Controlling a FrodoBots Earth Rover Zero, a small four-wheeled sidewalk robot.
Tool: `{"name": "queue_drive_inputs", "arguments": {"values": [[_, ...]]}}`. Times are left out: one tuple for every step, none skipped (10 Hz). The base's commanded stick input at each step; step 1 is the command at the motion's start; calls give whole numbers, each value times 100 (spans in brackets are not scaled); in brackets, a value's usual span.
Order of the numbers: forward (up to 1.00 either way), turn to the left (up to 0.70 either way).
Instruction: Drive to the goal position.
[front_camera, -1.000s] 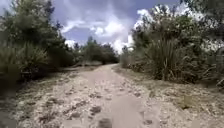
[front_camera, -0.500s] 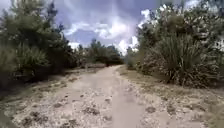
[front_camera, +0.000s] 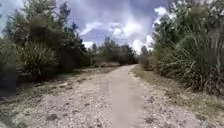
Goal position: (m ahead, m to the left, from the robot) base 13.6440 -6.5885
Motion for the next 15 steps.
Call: {"name": "queue_drive_inputs", "arguments": {"values": [[85,0],[85,0],[85,0],[85,0],[85,0],[85,0],[85,0],[85,0],[85,0],[85,0],[85,0],[85,0],[85,0],[85,0],[85,0]]}}
